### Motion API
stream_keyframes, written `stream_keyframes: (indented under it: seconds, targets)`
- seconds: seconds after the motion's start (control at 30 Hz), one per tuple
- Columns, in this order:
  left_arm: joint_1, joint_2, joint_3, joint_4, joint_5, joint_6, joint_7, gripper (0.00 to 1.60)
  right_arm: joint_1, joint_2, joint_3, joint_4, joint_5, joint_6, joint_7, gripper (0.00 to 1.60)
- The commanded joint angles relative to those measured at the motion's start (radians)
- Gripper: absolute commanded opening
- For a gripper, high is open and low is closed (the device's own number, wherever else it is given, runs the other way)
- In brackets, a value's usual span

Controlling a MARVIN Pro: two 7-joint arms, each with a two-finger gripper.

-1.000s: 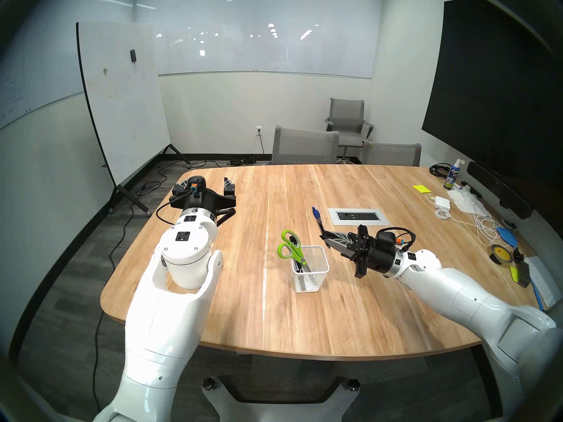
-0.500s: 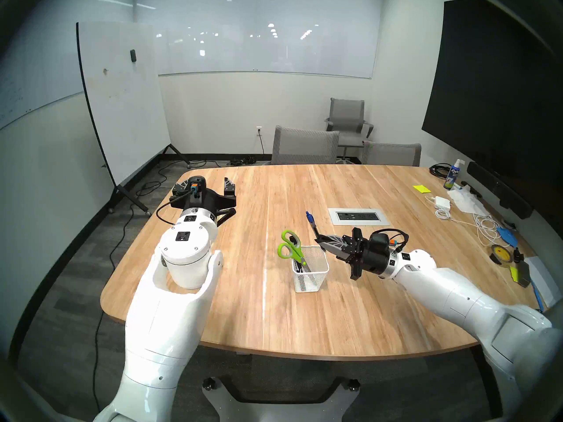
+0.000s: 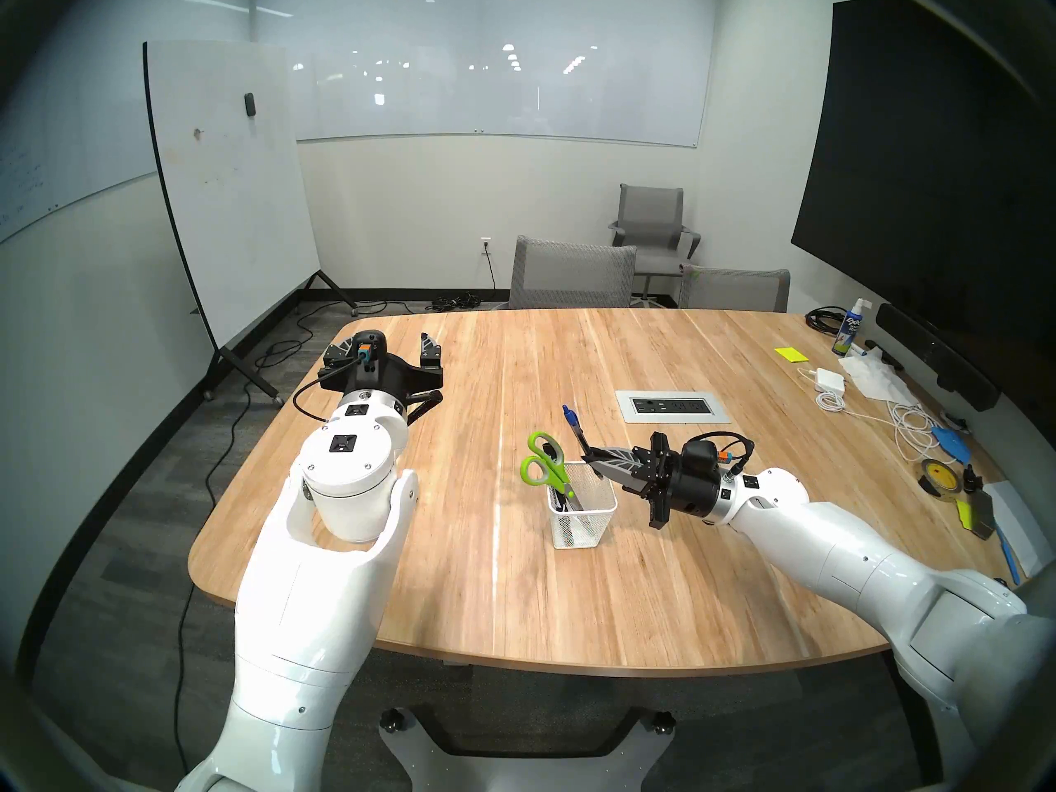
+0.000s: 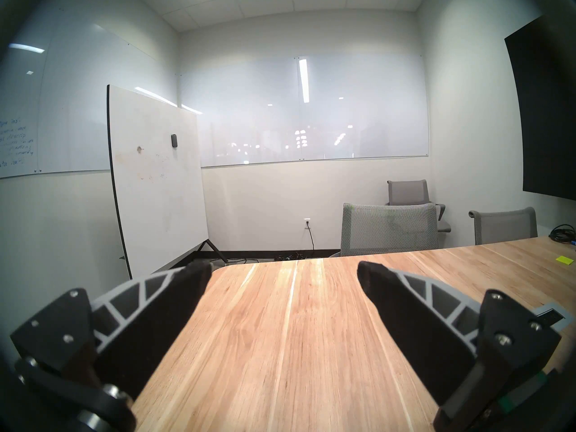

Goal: Place the pen, the marker, and the scissors into the pen holder

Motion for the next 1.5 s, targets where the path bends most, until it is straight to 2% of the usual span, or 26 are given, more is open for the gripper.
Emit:
stream_keyframes:
  seconds: [0.0, 0.77, 1.47]
  targets:
    - [-0.009, -0.002, 0.001, -0.026, -0.001, -0.007, -0.002, 1.6, 0.034, -0.02, -0.003, 0.008, -0.004, 0.002, 0.045, 0.0]
    - [-0.009, -0.003, 0.0, -0.026, -0.001, -0.007, -0.003, 1.6, 0.056, -0.035, -0.022, 0.081, -0.014, 0.025, 0.111, 0.0]
    - [-0.009, -0.004, 0.0, -0.026, 0.0, -0.007, -0.003, 1.6, 0.105, -0.017, -0.077, 0.125, -0.079, 0.04, 0.135, 0.0]
